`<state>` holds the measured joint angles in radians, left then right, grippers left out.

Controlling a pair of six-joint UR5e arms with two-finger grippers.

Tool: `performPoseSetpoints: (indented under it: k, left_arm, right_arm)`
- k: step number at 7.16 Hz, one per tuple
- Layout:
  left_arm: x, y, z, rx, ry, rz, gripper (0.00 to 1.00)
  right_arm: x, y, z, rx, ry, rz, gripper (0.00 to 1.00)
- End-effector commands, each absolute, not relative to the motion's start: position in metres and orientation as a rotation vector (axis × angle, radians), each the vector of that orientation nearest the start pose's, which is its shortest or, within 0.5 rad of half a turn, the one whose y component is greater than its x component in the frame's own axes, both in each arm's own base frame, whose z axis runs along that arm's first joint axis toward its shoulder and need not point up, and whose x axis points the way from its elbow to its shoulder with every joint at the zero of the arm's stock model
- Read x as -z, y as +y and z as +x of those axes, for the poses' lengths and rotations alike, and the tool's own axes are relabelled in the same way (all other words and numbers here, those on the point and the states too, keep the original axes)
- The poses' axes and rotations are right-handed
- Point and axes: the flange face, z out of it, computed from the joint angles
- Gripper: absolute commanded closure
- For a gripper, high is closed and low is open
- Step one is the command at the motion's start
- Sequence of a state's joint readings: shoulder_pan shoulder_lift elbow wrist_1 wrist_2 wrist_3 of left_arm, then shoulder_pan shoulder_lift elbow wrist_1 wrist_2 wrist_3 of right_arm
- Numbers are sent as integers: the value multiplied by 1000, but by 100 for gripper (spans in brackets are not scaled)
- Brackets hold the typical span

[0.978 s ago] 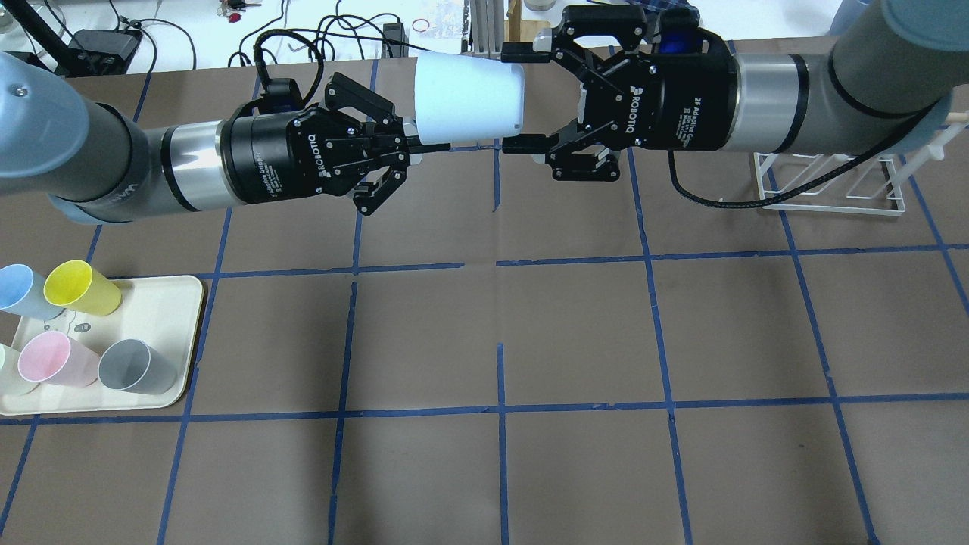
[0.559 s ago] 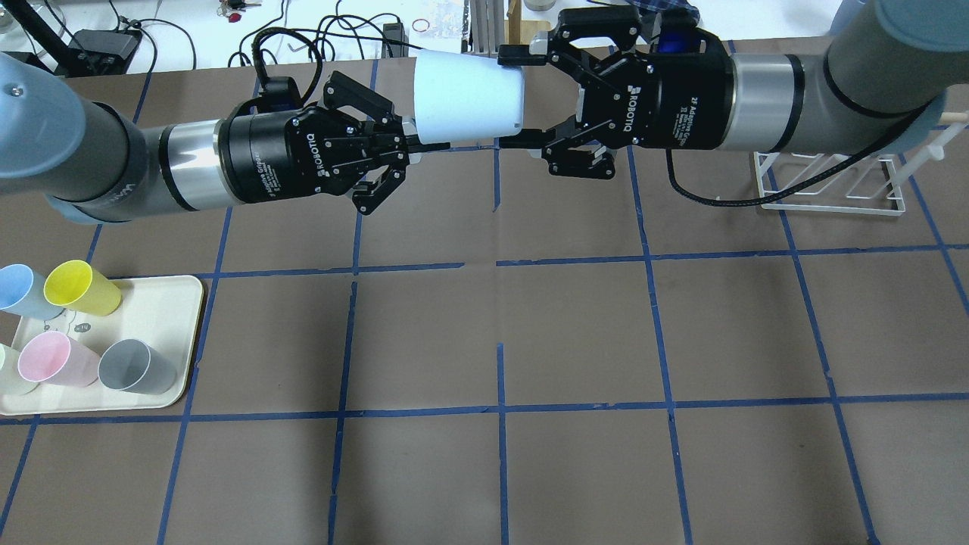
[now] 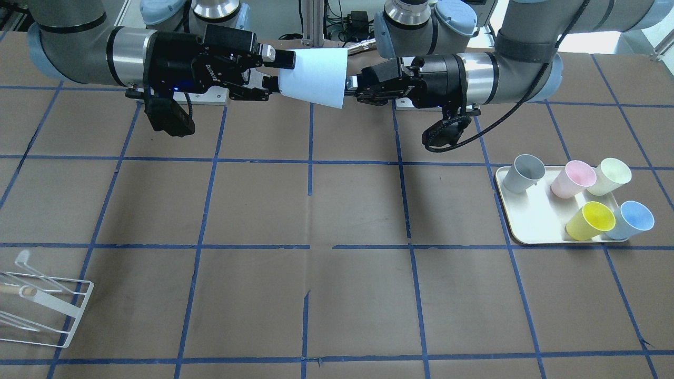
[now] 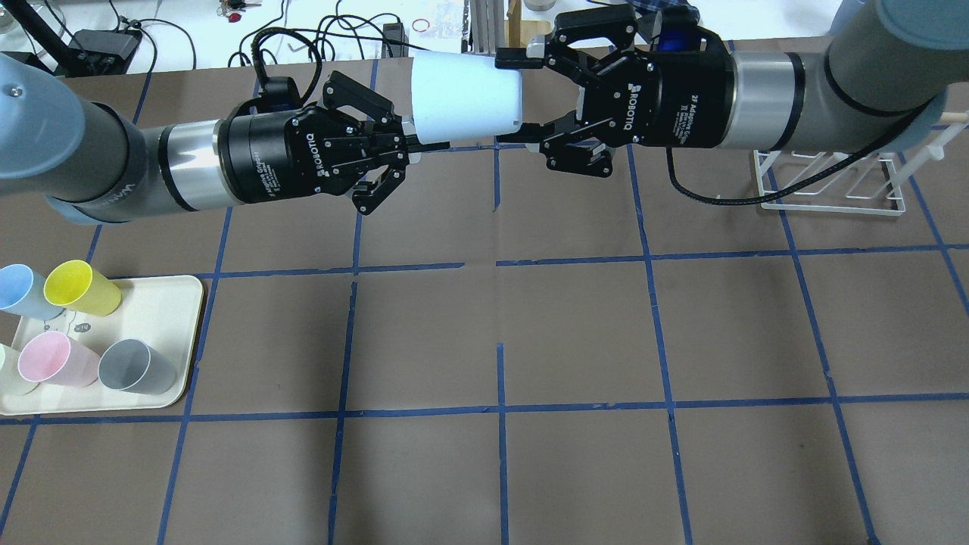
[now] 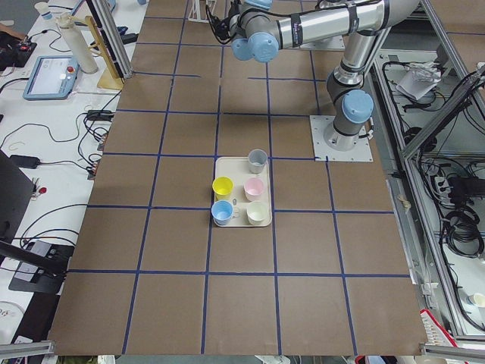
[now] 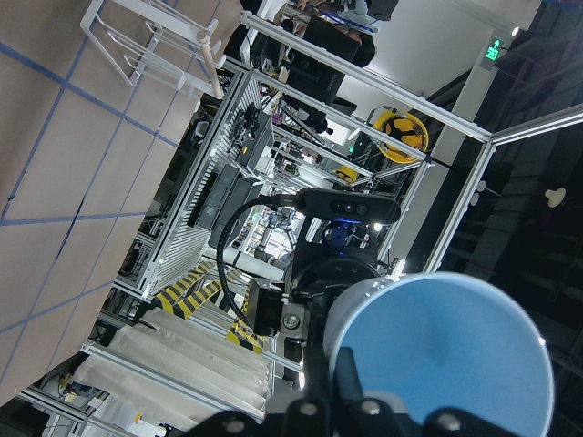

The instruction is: Transfer IKEA cup to right arm and place on rack

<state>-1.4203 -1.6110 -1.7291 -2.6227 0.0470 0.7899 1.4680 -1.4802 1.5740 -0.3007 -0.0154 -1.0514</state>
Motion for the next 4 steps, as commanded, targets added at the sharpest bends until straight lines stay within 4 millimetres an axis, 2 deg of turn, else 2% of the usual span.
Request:
performPoseSetpoints:
  k: [1,2,3,4]
  left_arm:
    - [-413,-458,-166,283,-1527,452,37]
    - [-413,-459,-165,286,-1526,457,6]
    - [-414,-462,-157,272,-1524,466,0]
    - [-412,-467,-146,265,-1526,472,0]
  right_arm:
    - [-452,-470,186,-172,1546,309,48]
    - [-453,-470,186,-171,1546,308,49]
    - [-452,-470,186,-173,1546,310,50]
    - [-452,-471,186,-172,1546,309,52]
